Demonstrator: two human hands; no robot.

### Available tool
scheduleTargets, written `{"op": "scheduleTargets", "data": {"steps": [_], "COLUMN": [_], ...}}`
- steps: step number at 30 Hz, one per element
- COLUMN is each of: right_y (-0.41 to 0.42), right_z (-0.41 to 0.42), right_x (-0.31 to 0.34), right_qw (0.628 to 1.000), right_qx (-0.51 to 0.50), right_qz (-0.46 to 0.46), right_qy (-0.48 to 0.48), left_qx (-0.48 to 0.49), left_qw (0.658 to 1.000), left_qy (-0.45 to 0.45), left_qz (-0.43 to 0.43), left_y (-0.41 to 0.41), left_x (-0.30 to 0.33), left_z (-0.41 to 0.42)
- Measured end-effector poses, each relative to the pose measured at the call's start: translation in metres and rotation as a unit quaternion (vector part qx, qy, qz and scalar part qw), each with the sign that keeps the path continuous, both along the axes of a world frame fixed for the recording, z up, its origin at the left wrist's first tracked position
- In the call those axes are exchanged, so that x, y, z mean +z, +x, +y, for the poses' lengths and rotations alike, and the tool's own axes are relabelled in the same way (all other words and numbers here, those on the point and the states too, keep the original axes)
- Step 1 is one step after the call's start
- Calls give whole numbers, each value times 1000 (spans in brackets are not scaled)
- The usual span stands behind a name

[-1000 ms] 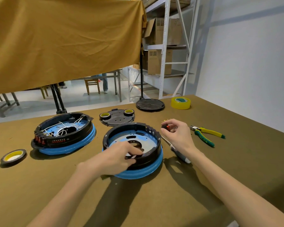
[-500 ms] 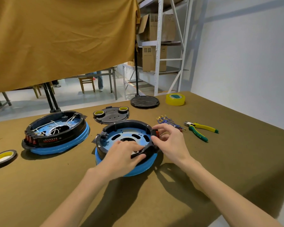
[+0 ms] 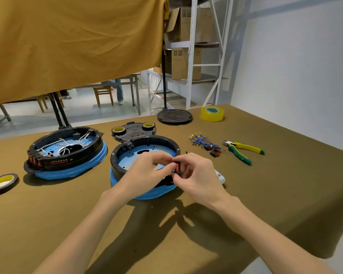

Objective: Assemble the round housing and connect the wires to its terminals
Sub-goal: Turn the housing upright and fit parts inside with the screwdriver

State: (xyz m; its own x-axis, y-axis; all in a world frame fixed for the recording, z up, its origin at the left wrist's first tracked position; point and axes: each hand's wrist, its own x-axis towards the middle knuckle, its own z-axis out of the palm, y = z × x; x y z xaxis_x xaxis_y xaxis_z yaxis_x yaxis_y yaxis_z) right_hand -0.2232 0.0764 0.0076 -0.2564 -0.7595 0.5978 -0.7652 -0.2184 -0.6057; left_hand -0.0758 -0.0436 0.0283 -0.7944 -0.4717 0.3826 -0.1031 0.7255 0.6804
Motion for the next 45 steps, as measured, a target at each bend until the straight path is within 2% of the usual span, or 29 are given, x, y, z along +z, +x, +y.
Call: {"op": "scheduleTargets", "data": {"steps": [4, 15, 21, 29, 36, 45], "right_y": [1, -7, -10, -10, -7, -9], "right_z": [-3, 3, 4, 1, 4, 5], "right_x": [0, 1, 1, 2, 1, 0], "right_qw": [1000, 999, 998, 995, 987, 987], "right_qx": [10, 36, 30, -48, 12, 33], "right_qz": [-14, -33, -38, -57, -152, -146], "right_qy": [-2, 0, -34, -64, -42, -51], "left_qx": [-1, 3, 7, -18, -67, -66], "left_qw": [999, 998, 998, 997, 994, 994], "left_qy": [26, 55, 61, 69, 73, 65], "left_qz": [28, -18, -2, 28, 34, 49], "left_y": [0, -5, -7, -6, 0, -1], "left_x": [-6, 0, -4, -2, -1, -3], "left_z": [-3, -5, -4, -5, -14, -16]}}
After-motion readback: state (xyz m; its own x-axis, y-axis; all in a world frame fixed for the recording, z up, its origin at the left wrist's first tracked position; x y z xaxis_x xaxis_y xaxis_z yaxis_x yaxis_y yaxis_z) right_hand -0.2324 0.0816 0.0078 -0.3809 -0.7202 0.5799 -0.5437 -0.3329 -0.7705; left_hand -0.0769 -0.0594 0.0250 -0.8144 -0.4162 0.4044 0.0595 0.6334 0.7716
